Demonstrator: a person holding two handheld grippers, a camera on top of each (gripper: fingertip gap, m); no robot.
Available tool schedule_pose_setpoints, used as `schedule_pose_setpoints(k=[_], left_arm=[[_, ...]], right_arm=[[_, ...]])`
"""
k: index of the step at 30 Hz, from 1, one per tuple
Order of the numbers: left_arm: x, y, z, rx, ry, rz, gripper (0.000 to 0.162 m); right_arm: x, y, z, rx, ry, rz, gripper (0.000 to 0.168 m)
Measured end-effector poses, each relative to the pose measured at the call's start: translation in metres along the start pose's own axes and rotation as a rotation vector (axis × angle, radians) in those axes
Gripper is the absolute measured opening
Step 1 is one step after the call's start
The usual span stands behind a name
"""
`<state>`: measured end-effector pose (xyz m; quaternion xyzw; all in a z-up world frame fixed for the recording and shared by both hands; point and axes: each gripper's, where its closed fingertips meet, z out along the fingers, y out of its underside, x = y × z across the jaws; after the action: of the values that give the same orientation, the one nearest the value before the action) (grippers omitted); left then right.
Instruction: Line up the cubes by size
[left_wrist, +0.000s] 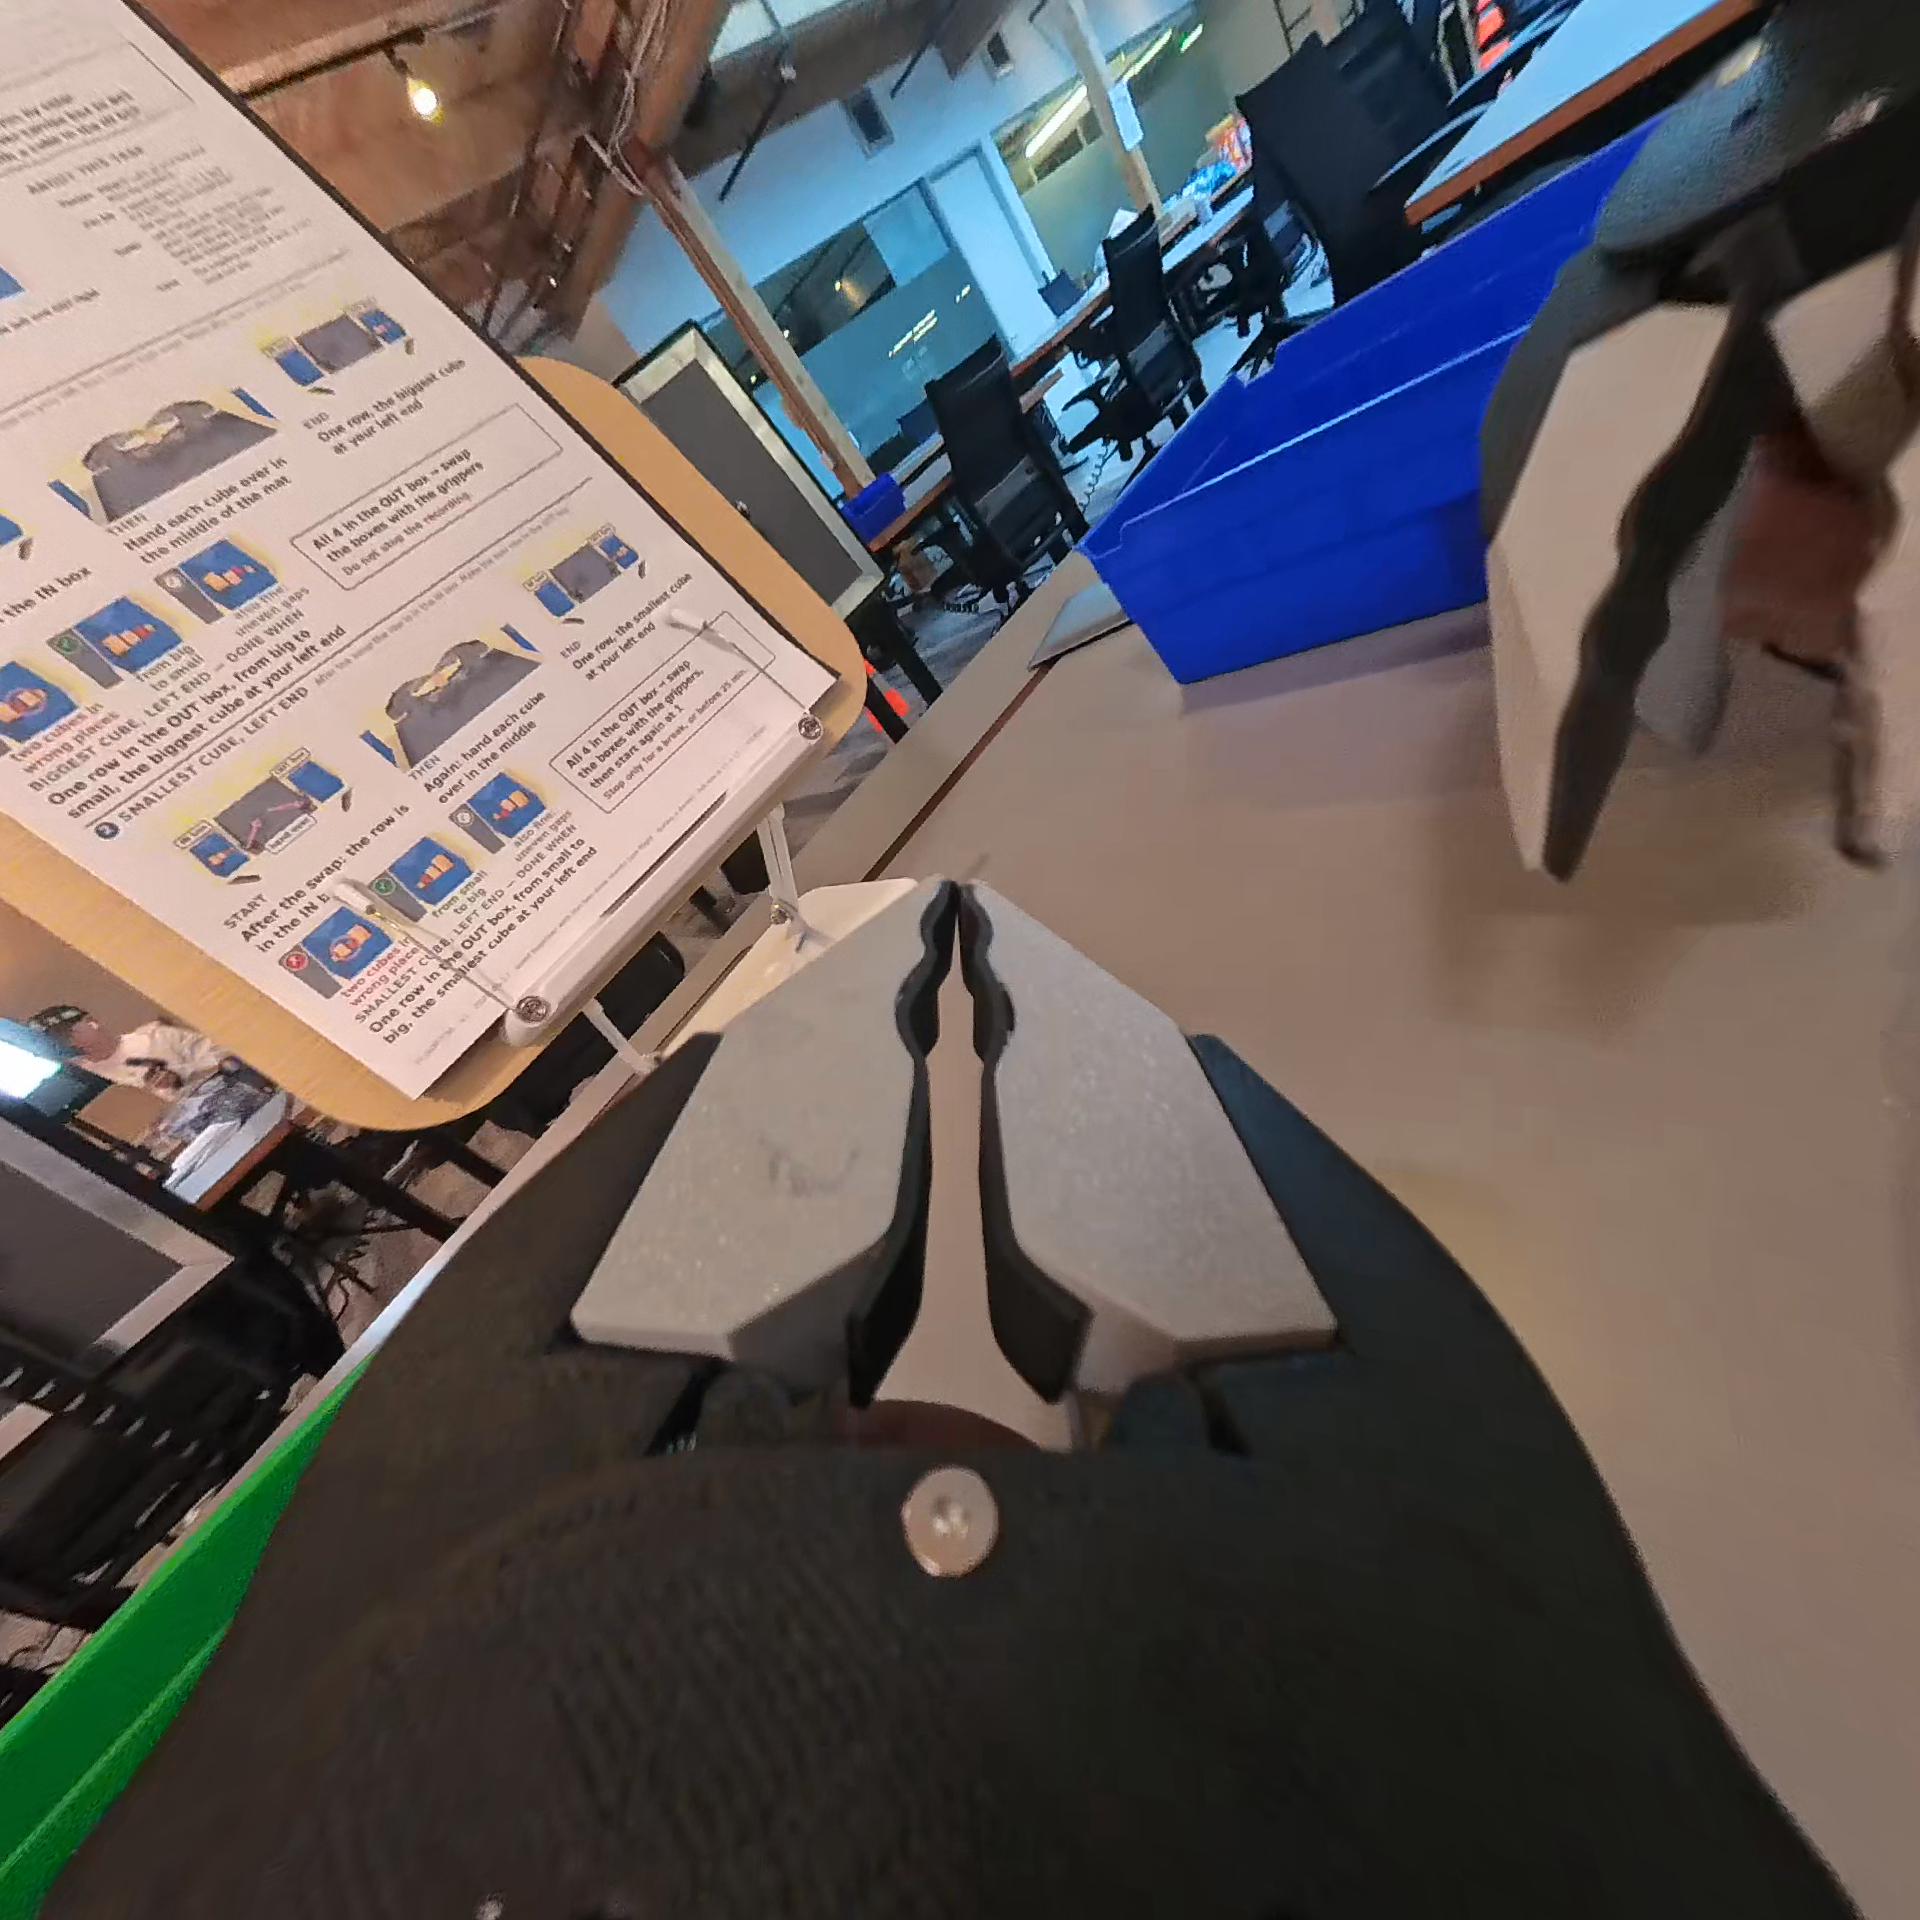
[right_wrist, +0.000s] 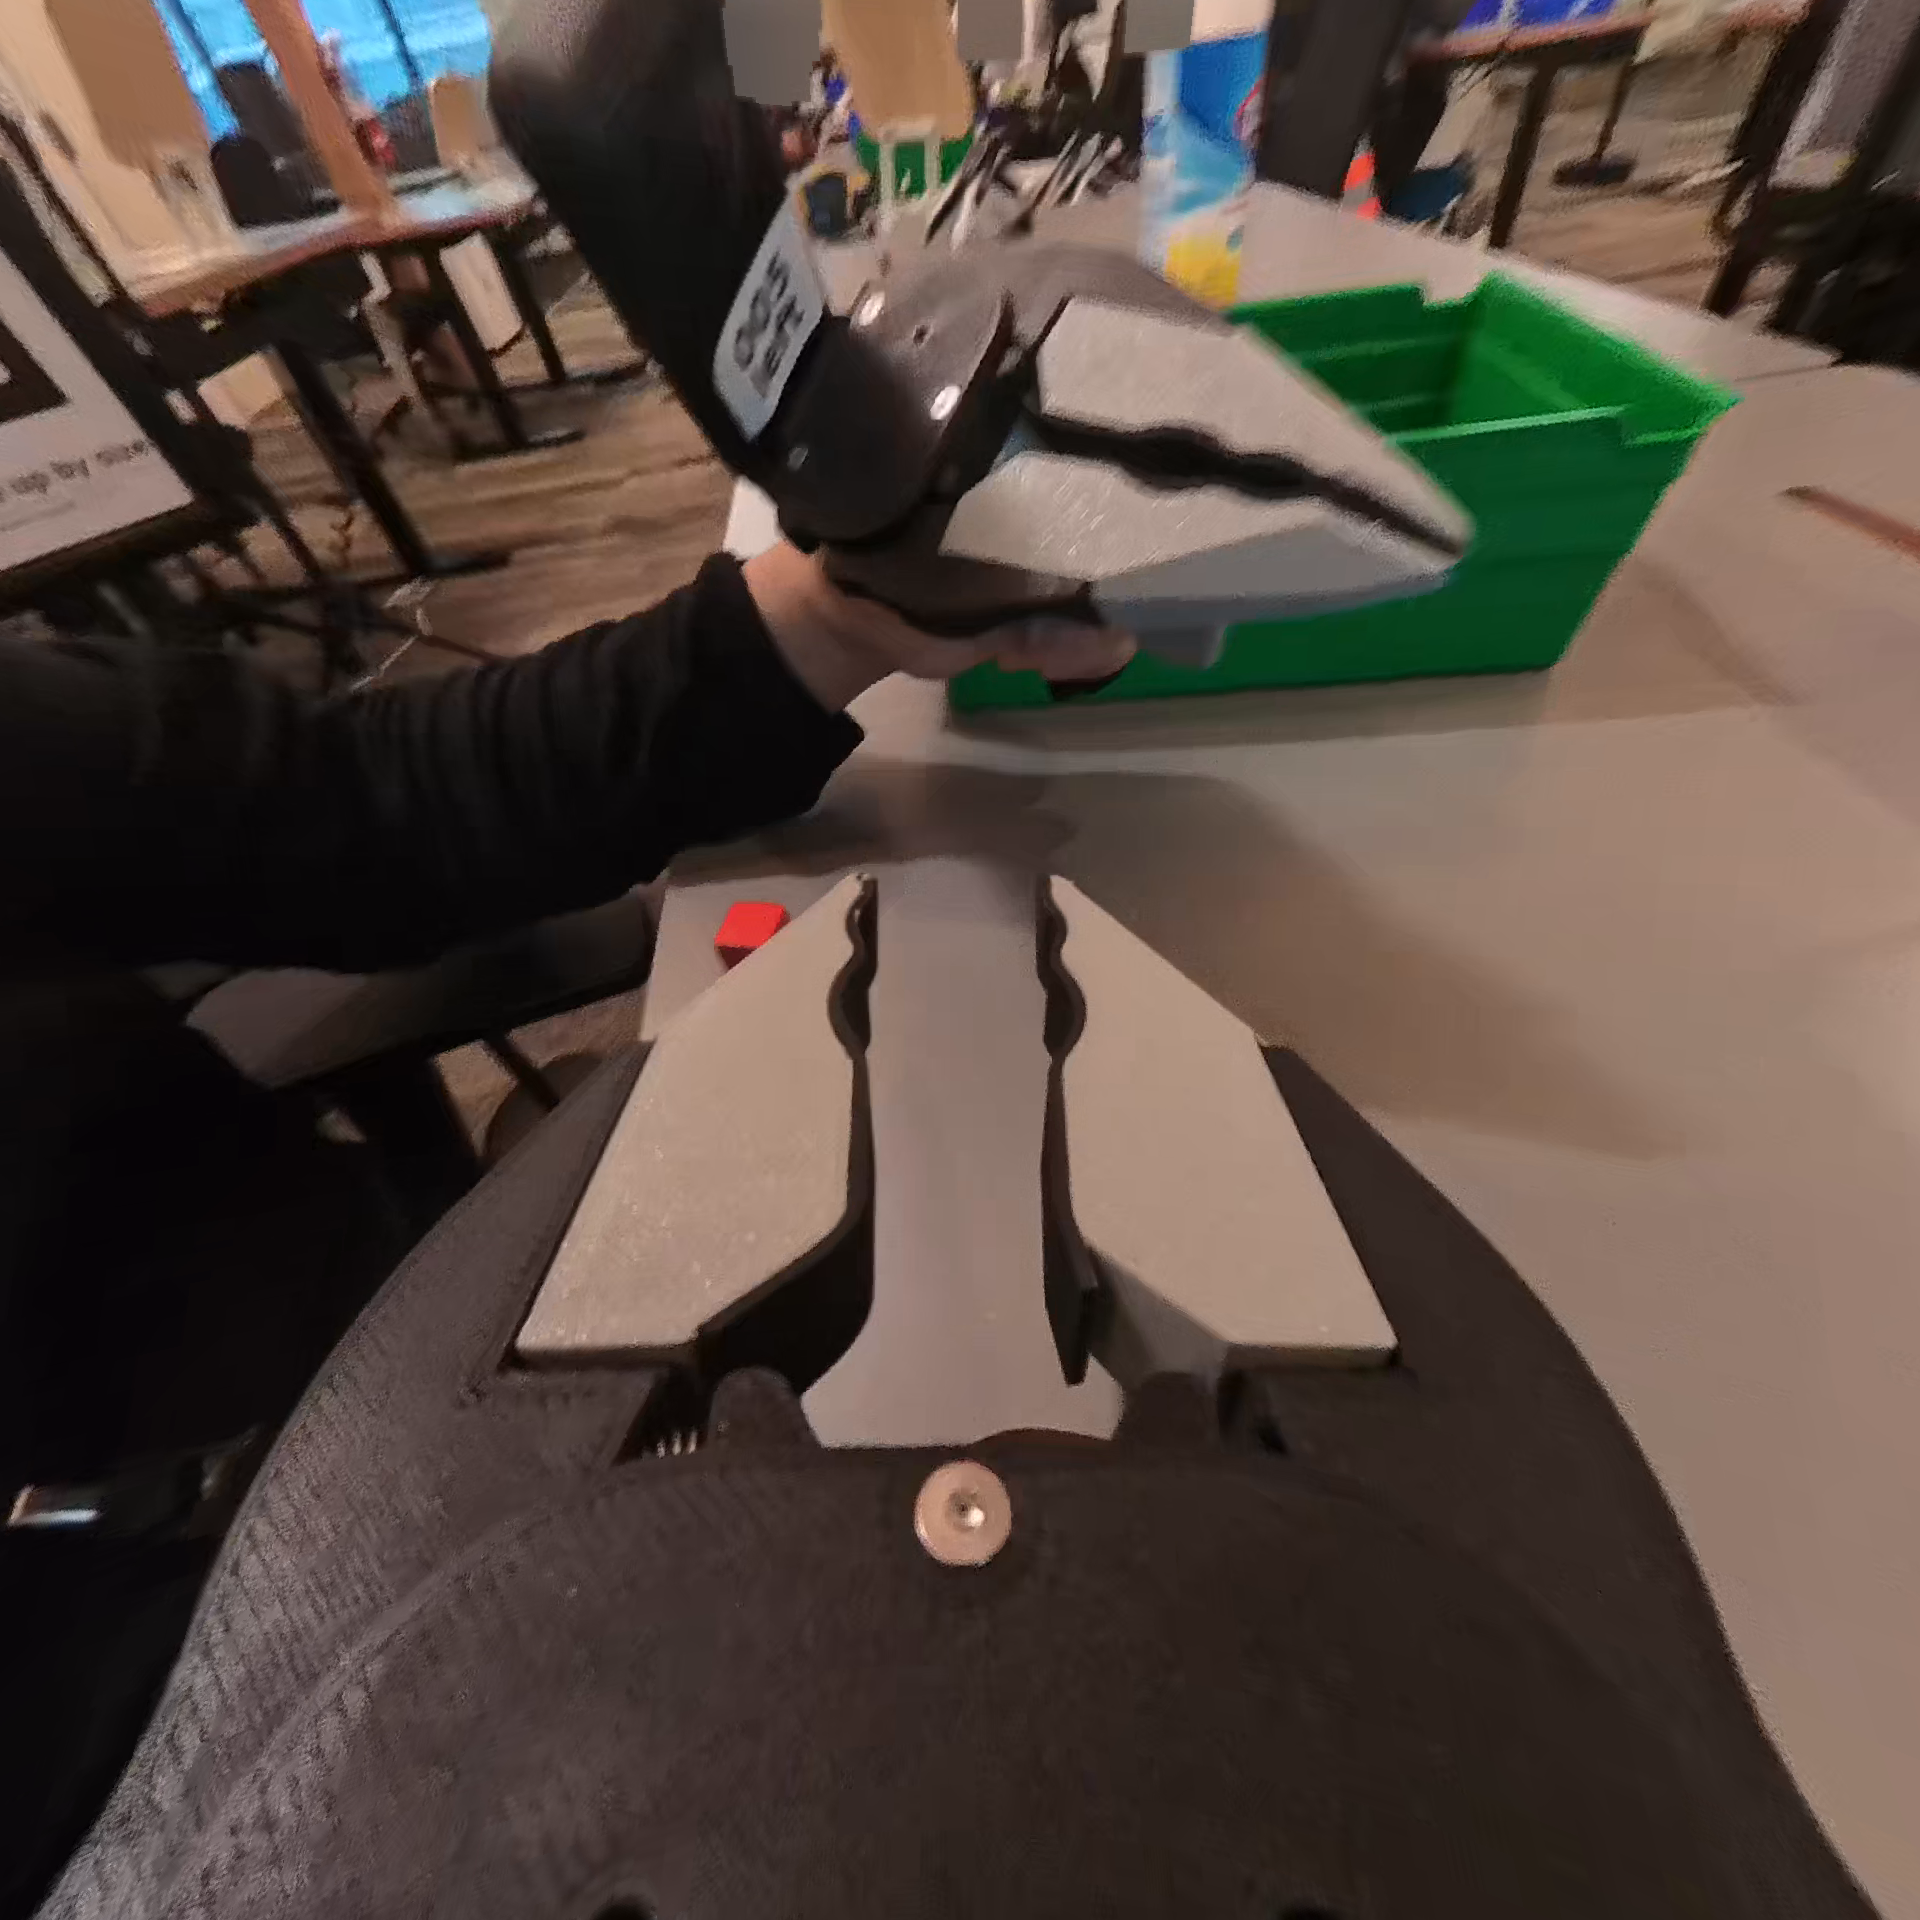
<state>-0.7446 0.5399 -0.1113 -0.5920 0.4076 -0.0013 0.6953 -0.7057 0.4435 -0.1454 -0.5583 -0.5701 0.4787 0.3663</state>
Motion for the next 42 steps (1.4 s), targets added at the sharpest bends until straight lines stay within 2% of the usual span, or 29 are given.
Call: schedule_pose_setpoints(k=[1, 4, 8, 14, 20, 21, 22, 26, 29, 31, 34, 36, 39, 42], left_arm=[[-0.001, -0.001, -0.001, 0.003, -0.002, -0.006, 0.0], [-0.008, 0.003, 0.0, -0.012, -0.032, -0.046, 0.0], [-0.017, 0.023, 0.003, -0.081, -0.076, -0.116, 0.0], [-0.026, 0.039, 0.0, -0.127, -0.113, -0.152, 0.0], [-0.031, 0.047, -0.004, -0.16, -0.138, -0.181, 0.0], [-0.032, 0.048, -0.004, -0.164, -0.14, -0.187, 0.0], [-0.032, 0.048, -0.004, -0.162, -0.137, -0.19, 0.0], [-0.032, 0.05, -0.003, -0.176, -0.139, -0.182, 0.0], [-0.031, 0.055, -0.003, -0.193, -0.142, -0.187, 0.0], [-0.03, 0.056, -0.002, -0.193, -0.135, -0.187, 0.0], [-0.03, 0.056, -0.002, -0.196, -0.138, -0.188, 0.0], [-0.03, 0.058, -0.001, -0.203, -0.142, -0.188, 0.0], [-0.027, 0.06, 0.001, -0.216, -0.139, -0.174, 0.0], [-0.023, 0.064, 0.003, -0.237, -0.133, -0.167, 0.0]], right_arm=[[-0.008, 0.007, 0.006, -0.038, -0.034, 0.0, 0.029], [-0.037, 0.032, 0.033, -0.173, -0.112, -0.003, 0.042], [-0.056, 0.052, 0.07, -0.271, -0.048, -0.067, 0.058], [-0.071, 0.067, 0.102, -0.351, -0.032, -0.095, 0.06], [-0.071, 0.068, 0.107, -0.355, 0.011, -0.105, 0.053], [-0.074, 0.072, 0.107, -0.377, -0.007, -0.112, 0.027], [-0.076, 0.074, 0.107, -0.386, -0.024, -0.129, 0.018], [-0.074, 0.058, 0.092, -0.331, -0.018, -0.138, 0.018], [-0.066, 0.027, 0.049, -0.264, -0.027, -0.09, 0.018], [-0.046, 0.0, 0.002, -0.22, 0.041, -0.082, 0.018], [0.001, -0.038, -0.094, -0.204, 0.227, -0.09, 0.018], [0.042, -0.048, -0.166, -0.257, 0.401, -0.083, 0.018], [0.104, -0.029, -0.269, -0.428, 0.656, -0.028, 0.018], [0.147, 0.021, -0.344, -0.595, 0.848, 0.148, 0.018]])
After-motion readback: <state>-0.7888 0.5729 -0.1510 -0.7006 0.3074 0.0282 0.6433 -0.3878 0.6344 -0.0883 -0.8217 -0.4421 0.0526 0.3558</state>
